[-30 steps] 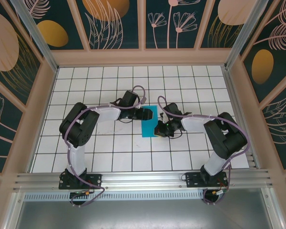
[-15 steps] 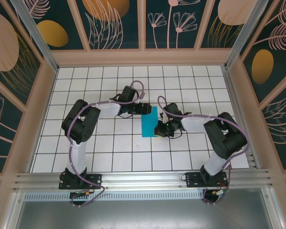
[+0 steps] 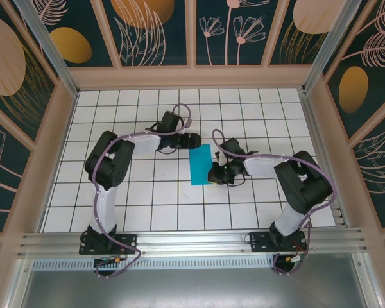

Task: Fold a paper plane with a square sheet of paper (fold left side to right side)
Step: First fold the square sheet of paper in half at the center of the table, then fold the triangle a second time at the center of the table.

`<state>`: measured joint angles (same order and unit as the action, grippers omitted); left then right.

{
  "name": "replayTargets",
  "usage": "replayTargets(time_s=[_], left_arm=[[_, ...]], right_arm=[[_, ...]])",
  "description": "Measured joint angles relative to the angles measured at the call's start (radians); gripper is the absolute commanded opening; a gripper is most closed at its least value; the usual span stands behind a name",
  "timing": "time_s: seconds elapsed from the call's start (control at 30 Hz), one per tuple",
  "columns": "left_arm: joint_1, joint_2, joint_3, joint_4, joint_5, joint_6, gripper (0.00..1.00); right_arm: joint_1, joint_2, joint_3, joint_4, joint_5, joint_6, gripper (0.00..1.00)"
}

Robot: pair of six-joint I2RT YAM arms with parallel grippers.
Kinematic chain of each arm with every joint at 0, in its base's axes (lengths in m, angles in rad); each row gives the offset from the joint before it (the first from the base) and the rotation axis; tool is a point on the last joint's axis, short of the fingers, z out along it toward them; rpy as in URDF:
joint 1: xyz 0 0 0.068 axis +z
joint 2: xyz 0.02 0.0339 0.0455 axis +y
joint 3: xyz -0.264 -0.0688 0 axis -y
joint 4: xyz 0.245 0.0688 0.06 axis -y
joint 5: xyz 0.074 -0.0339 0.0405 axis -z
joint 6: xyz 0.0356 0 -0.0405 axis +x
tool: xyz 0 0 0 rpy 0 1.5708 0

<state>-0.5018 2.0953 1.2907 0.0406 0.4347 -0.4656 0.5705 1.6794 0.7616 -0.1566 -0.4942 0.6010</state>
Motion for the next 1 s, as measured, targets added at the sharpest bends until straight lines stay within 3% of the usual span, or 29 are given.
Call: replayTargets(time_s=[0.33, 0.5, 0.73, 1.0], left_arm=[[0.047, -0.021, 0.026, -0.079, -0.039, 0.037, 0.70], [0.058, -0.171, -0.012, -0.115, -0.064, 0.051, 0.70], [0.056, -0.430, -0.272, -0.019, 0.017, -0.010, 0.68], [0.010, -0.386, -0.450, 0.097, 0.105, -0.145, 0.66]], right_arm=[[0.001, 0.001, 0.003, 0.014, -0.007, 0.003, 0.10], [0.007, -0.004, 0.006, 0.034, 0.003, 0.005, 0.25], [-0.038, -0.142, 0.072, 0.013, 0.068, -0.029, 0.40], [-0.129, -0.137, 0.083, 0.013, 0.081, -0.072, 0.42]])
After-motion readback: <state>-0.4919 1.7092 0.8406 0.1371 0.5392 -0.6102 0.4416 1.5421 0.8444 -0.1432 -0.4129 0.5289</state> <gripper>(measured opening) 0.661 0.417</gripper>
